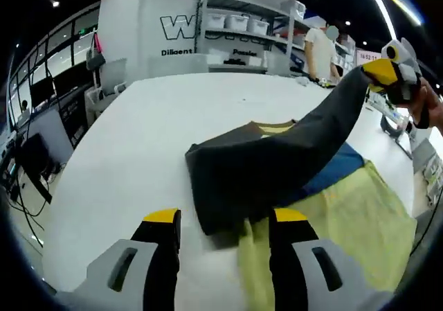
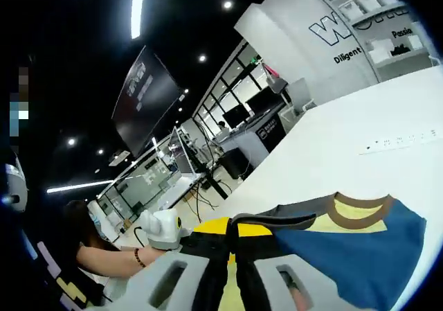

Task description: Fold the garment on the visible template until the final outline fits inside the template.

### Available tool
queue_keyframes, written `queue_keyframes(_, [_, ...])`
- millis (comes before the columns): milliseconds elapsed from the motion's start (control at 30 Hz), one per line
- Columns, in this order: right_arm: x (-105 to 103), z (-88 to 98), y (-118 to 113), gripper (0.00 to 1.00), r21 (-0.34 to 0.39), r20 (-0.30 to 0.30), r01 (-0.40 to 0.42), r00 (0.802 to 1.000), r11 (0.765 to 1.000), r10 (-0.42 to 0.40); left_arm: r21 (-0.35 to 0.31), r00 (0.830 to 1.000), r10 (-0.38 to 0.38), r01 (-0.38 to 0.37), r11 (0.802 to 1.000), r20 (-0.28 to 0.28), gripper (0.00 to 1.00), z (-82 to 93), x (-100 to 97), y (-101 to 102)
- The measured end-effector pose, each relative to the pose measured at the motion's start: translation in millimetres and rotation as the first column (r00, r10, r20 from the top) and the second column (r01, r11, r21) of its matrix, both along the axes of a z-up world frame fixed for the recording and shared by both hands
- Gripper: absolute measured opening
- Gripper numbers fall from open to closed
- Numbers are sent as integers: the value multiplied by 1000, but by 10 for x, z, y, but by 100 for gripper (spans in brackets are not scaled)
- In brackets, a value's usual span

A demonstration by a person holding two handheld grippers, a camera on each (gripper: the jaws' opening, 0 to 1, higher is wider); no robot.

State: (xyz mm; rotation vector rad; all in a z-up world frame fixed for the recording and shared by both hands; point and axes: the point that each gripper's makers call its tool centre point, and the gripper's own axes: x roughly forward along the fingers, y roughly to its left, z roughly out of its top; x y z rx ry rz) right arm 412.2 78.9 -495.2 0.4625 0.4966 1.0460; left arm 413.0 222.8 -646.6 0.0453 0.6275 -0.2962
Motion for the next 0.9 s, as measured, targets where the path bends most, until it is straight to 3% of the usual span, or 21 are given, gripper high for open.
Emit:
queue_keyframes(200, [101, 134, -77, 0, 1, 41, 17, 999, 1000, -18, -4, 999, 35, -35, 999, 2, 42, -99, 48, 26])
queue_keyframes(467, [206, 133, -320, 0, -23, 63, 55, 997, 998, -54, 33, 1000, 23, -23, 999, 12, 33, -153, 37, 56])
queue_keyframes(667, [351, 17, -671, 0, -28, 23, 133, 991, 991, -132, 70, 999, 15, -18, 997, 31, 29, -149, 45, 62])
queue_keyframes(767, [357, -93, -805, 0, -55, -1, 155, 988, 986, -155, 95, 999, 8, -13, 995, 46, 16, -134, 36, 66])
queue_keyframes(800, [359, -146, -865, 0, -68, -5, 163, 987, 984, -163, 121, 999, -2, -3, 993, 45, 14, -148, 30, 86])
queue_keyframes(900, [336, -337, -1014, 0, -122, -37, 162, 985, 979, -168, 100, 999, -11, 7, 995, 34, 12, -171, 26, 59])
